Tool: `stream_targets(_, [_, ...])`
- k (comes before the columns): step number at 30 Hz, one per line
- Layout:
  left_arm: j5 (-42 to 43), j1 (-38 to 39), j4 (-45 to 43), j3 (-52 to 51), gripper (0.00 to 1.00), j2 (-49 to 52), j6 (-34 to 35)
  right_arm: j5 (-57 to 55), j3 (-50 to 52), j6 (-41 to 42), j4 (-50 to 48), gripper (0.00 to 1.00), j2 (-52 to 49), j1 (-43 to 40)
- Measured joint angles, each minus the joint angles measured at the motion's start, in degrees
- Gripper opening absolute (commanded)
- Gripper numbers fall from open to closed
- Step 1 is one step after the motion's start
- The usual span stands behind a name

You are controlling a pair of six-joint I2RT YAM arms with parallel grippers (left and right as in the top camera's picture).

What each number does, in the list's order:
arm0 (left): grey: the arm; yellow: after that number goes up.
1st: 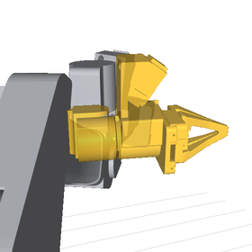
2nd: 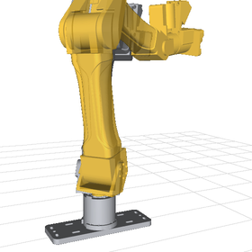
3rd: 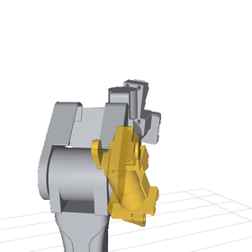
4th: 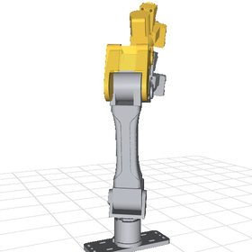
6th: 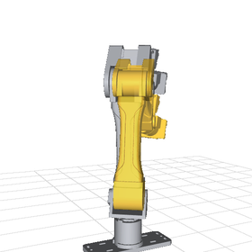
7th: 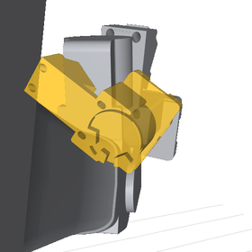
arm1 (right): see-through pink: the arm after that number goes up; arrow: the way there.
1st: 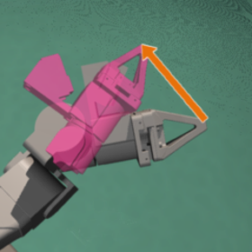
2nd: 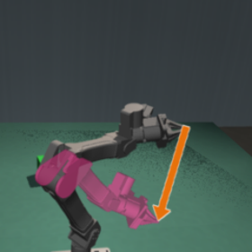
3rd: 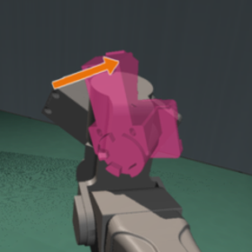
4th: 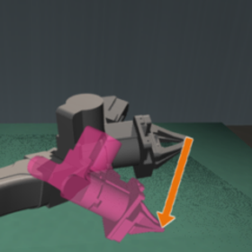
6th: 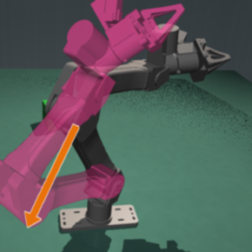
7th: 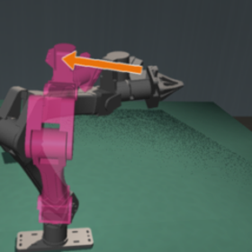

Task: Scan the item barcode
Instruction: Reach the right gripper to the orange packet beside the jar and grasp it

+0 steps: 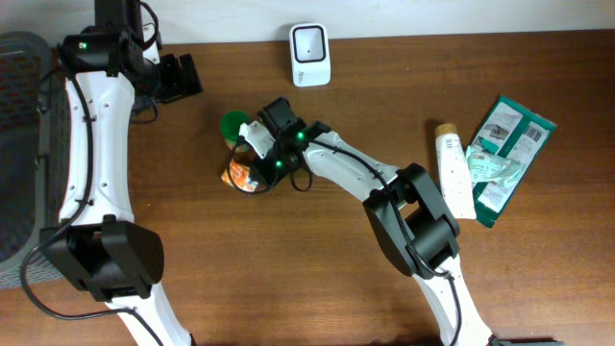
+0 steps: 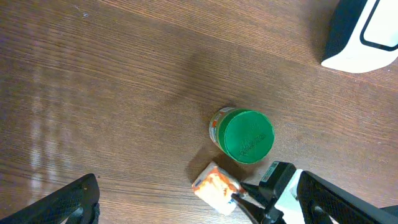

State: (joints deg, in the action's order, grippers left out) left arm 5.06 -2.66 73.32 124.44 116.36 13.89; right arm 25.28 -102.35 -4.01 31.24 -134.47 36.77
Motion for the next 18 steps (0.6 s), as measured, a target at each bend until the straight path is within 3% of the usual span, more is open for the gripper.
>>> stream_targets(5, [0.0,0.0,-0.02,0.0,0.99,0.0,0.0,2.43,-0.09,2.12,3.28,0.04,0.0,0.07])
stream_targets(10, [0.0,0.0,0.0,0.0,0.99,0.0,0.0,-0.98,-1.46,7.72,16.48,0.04,2.34,-1.07])
stream_targets(16, [0.0,0.0,0.0,0.0,0.99,0.0,0.0,-10.54,-1.49,18.88,25.62,0.04,7.23,-11.47])
stream_targets(17, [0.0,0.0,0.0,0.0,0.99,0.0,0.0,-10.93,-1.25,19.54,25.51,0.07,7.23,-12.92])
stream_targets(18, [0.0,0.0,0.0,0.0,0.99,0.0,0.0,-11.17,-0.81,20.35,25.0,0.16,7.23,-14.03])
